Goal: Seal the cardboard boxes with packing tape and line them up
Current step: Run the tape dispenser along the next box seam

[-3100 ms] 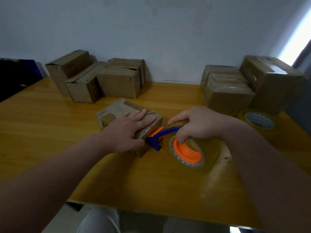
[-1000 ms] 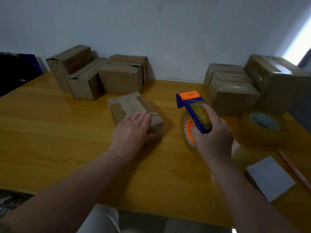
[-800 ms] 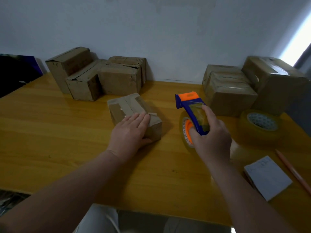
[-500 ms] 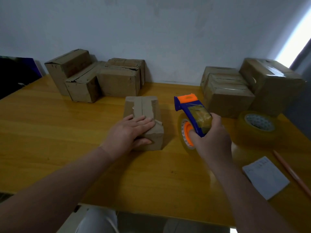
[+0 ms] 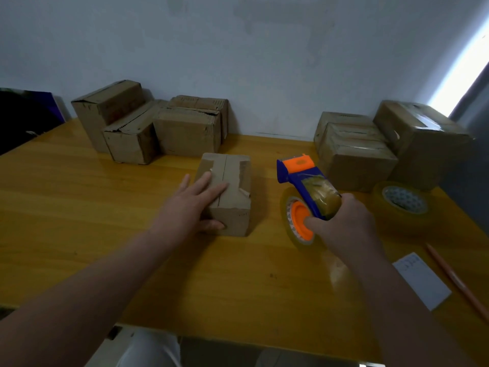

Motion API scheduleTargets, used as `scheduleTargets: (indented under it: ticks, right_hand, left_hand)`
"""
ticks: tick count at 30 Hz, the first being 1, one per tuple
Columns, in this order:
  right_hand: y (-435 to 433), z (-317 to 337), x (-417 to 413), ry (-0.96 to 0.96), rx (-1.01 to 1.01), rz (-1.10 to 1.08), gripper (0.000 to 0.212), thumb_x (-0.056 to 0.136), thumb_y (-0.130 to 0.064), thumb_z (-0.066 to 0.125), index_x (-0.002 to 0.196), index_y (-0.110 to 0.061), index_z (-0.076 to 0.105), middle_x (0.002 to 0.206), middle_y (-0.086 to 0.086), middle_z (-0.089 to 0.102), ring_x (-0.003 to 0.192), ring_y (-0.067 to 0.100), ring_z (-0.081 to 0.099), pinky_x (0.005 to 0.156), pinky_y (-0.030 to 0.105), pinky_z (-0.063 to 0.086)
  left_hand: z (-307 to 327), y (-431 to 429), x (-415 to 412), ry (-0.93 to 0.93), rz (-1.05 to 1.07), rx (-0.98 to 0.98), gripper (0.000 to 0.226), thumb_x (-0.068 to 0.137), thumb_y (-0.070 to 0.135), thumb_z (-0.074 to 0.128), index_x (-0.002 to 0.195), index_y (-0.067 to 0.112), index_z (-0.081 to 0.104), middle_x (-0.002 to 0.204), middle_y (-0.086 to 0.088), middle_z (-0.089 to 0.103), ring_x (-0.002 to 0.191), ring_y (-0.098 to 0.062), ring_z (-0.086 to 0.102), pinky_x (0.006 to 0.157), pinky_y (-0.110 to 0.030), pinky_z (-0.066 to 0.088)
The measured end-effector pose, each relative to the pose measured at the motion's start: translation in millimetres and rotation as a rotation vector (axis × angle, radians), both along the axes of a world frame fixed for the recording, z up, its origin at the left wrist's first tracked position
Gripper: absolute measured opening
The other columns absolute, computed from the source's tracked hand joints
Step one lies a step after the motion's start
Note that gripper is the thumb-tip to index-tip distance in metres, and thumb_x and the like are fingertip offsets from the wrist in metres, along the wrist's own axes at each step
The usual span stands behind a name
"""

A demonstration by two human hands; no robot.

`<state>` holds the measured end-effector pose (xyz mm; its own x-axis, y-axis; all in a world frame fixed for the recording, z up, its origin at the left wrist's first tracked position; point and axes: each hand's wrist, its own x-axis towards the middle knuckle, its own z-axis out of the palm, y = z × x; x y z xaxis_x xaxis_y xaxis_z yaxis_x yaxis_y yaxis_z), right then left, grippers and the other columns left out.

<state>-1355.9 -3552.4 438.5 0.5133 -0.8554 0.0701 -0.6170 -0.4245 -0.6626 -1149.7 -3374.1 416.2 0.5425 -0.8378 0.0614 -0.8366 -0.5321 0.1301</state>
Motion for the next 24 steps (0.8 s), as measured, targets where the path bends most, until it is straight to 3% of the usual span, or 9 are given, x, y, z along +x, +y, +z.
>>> scheduleTargets:
  ticks: [4,8,13,16,18,20,22,24]
  right_hand:
    - [-1.9,3.0,-1.8,-0.076,0.105,0.053,0.066,0.076,-0.019,0.077,0.130,-0.017,0.039,0.096,-0.002,0.047,0.084,0.016,0.050,0.050,0.022,0.034]
    - [-0.5,-0.3,-4.0,-0.193,0.113,0.090,0.067,0.073,-0.007,0.076,0.129,-0.021,0.042,0.088,-0.012,0.046,0.075,0.007,0.050,0.051,0.021,0.037]
    - [0.6,0.3,-15.7,-0.350,0.105,0.140,0.064,0.070,0.005,0.073,0.119,-0.027,0.046,0.093,-0.015,0.049,0.081,0.005,0.053,0.055,0.019,0.040]
    - [-2.6,7.2,-23.7,-0.403,0.108,0.212,0.068,0.070,0.011,0.070,0.118,-0.031,0.045,0.098,-0.015,0.049,0.086,0.005,0.054,0.055,0.015,0.042]
    - [-3.5,11.7,-27.2,-0.428,0.097,0.263,0.071,0.069,0.013,0.070,0.119,-0.031,0.045,0.102,-0.017,0.049,0.089,0.003,0.053,0.053,0.012,0.044]
    - [-3.2,14.6,-29.5,-0.458,0.084,0.310,0.074,0.068,0.014,0.070,0.118,-0.034,0.046,0.104,-0.017,0.050,0.091,0.001,0.054,0.055,0.012,0.048]
    - [-1.5,16.7,-30.9,-0.486,0.074,0.362,0.076,0.066,0.016,0.071,0.115,-0.037,0.046,0.104,-0.016,0.051,0.090,-0.005,0.056,0.060,0.011,0.050]
    - [0.4,18.8,-31.8,-0.496,0.064,0.401,0.077,0.065,0.017,0.071,0.115,-0.037,0.046,0.105,-0.015,0.052,0.089,-0.010,0.055,0.061,0.011,0.050]
  left_hand:
    - [3.8,1.5,-1.7,0.117,0.015,-0.096,0.083,0.082,0.041,0.068,0.147,0.045,0.016,0.160,0.010,0.003,0.144,-0.021,0.020,0.113,-0.042,0.027]
    - [5.9,-0.1,-6.2,0.177,-0.107,-0.092,0.082,0.082,0.040,0.068,0.146,0.048,0.017,0.159,0.014,0.002,0.144,-0.018,0.019,0.115,-0.042,0.024]
    - [14.0,-3.2,-8.7,0.257,-0.178,-0.051,0.080,0.085,0.030,0.067,0.145,0.050,0.017,0.156,0.021,-0.003,0.145,-0.015,0.013,0.115,-0.039,0.019]
    - [33.7,-5.3,-12.0,0.243,-0.145,0.006,0.080,0.086,0.014,0.066,0.143,0.048,0.022,0.158,0.018,0.003,0.146,-0.017,0.009,0.117,-0.041,0.017]
    - [49.9,-9.3,-20.4,0.218,-0.116,-0.065,0.071,0.088,0.015,0.062,0.143,0.043,0.027,0.157,0.013,0.015,0.143,-0.016,0.019,0.114,-0.038,0.023]
    - [64.7,-15.3,-32.2,0.376,-0.067,-0.278,0.058,0.091,0.023,0.059,0.143,0.035,0.036,0.150,0.008,0.036,0.133,-0.013,0.039,0.106,-0.032,0.035]
    - [76.1,-21.9,-44.0,0.686,0.019,-0.517,0.050,0.092,0.032,0.056,0.140,0.026,0.043,0.138,0.004,0.051,0.119,-0.012,0.051,0.099,-0.033,0.045]
    - [84.7,-27.9,-53.5,1.037,0.158,-0.592,0.053,0.090,0.043,0.056,0.135,0.018,0.048,0.127,-0.002,0.058,0.107,-0.016,0.059,0.086,-0.035,0.054]
